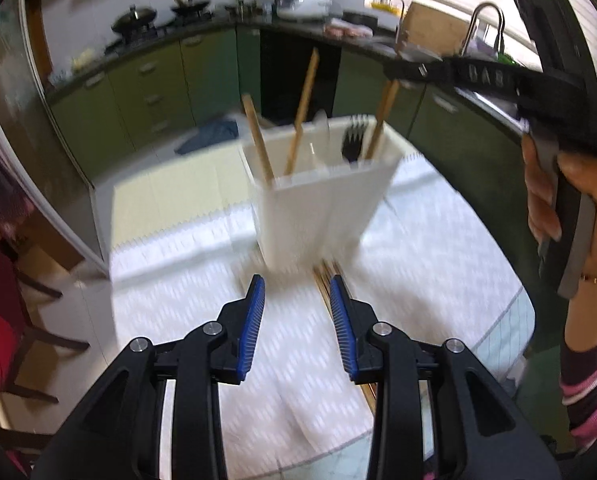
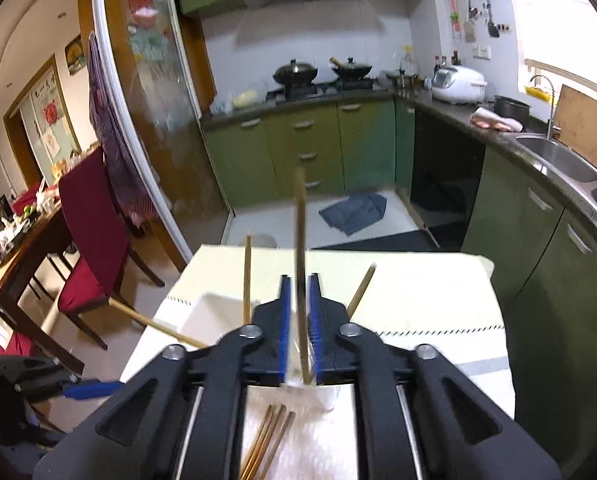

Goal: Organize utensils
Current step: 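Lower both open tools back to the loose chopsticks beside the caddy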

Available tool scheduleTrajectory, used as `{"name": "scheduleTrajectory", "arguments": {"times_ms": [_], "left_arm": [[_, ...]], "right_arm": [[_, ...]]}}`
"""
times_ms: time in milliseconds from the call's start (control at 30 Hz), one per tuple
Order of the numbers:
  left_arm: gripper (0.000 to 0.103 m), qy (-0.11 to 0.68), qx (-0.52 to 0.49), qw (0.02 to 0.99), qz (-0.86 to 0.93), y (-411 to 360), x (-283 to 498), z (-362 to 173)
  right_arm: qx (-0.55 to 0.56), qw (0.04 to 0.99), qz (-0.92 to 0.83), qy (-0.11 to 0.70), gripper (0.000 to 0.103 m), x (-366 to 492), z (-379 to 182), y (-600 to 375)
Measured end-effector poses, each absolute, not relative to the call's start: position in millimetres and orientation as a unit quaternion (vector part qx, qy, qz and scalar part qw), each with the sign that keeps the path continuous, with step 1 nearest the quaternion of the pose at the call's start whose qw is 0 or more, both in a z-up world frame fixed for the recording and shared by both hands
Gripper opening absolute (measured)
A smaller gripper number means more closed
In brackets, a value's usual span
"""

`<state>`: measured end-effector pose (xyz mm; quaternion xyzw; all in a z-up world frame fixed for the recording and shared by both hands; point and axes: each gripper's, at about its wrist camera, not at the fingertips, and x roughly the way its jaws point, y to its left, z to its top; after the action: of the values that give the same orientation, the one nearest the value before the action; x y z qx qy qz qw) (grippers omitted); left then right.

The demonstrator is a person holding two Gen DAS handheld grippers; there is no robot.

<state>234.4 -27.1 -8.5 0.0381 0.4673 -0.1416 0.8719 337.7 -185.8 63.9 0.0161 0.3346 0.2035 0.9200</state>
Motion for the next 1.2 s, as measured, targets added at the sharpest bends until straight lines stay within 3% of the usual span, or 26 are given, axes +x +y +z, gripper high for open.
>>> {"name": "scheduleTrajectory", "arguments": {"times_ms": [133,267,600,1000,1200], "left_arm": [[0.033,0.496,0.033,0.854,-0.152,-38.0,228.0,-34.5],[0.033,0.531,0.023,0.831,-0.163,-54.4,229.6,-70.3],[0.033,0.573,-0.009,0.809,-0.135,-75.0,256.2,-124.6],[0.032,0.594,0.004,0.800,-0.086,-90.9,272.8,-147.0],[0.032,0.599,0.018,0.798,-0.072,-102.7,279.0,-151.2]], "right_arm": [[0.014,0.925,0.198,0.325,0.022,319.2,56.9,-191.2],[0.030,0.937,0.200,0.285,0.038,267.2,61.6,-212.4],[0.071,0.936,0.182,0.292,0.039,159.3,5.6,-279.7],[0.130,0.920,0.201,0.310,0.039,139.3,-16.0,-321.7],[0.134,0.918,0.205,0.313,0.043,142.1,-15.2,-321.7]]}}
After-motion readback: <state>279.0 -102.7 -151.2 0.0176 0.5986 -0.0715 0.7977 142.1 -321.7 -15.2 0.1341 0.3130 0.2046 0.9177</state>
